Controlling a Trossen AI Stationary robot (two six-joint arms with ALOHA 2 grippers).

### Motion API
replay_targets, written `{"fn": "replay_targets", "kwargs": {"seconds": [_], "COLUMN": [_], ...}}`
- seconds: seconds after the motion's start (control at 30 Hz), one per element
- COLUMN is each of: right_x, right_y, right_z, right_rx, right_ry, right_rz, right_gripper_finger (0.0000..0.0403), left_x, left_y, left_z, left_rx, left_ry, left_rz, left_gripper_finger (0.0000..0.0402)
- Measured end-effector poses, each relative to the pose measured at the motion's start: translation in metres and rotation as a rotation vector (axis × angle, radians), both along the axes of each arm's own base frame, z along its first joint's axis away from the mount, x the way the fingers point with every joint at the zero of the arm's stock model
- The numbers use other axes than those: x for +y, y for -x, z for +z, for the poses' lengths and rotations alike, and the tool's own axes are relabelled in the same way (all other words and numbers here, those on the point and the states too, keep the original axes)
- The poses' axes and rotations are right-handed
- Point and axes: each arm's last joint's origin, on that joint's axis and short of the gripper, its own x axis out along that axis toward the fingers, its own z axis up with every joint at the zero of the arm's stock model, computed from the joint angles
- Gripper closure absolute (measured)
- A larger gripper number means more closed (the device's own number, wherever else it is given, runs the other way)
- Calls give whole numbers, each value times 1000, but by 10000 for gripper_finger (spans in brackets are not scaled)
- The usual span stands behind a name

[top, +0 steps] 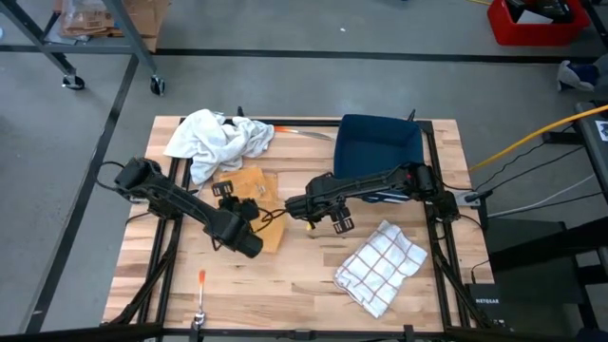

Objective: Fold towel
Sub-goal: Fold the yellow towel

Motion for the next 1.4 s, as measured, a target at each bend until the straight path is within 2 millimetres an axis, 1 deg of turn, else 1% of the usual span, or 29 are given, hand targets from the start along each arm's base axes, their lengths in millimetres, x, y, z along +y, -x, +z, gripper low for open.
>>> {"fn": "replay_targets", "kwargs": {"seconds": [0.13, 0.4, 0.73, 0.87, 0.97, 1.03, 1.13, 1.23, 1.4], "right_x": [0, 1, 1, 1, 2, 2, 3, 4, 6], "right_y": [-3, -7, -9, -14, -19, -24, -31, -41, -58], "right_z": [-1, -2, -2, -3, -3, -4, -3, -2, 2], "right_rx": [-31, -78, -94, -143, -204, -250, -328, -425, -615], "right_ry": [-3, -8, -11, -16, -22, -27, -35, -45, -67], "right_rz": [0, -1, 3, 5, 5, 5, 6, 7, 7], "right_gripper_finger": [221, 221, 221, 221, 221, 221, 221, 221, 221], "left_x": [7, 13, 33, 40, 46, 48, 49, 48, 40], "left_y": [12, 16, 22, 24, 27, 28, 27, 23, 14], "left_z": [-2, -29, -68, -85, -91, -91, -83, -70, -43], "left_rx": [-7, 7, -21, -71, -68, -67, -71, -62, -55], "left_ry": [-1, 13, 27, 46, 43, 36, 21, 7, 6], "left_rz": [15, -9, 52, 82, 103, 129, 174, 192, 172], "left_gripper_finger": [401, 396, 341, 319, 308, 306, 308, 318, 337]}}
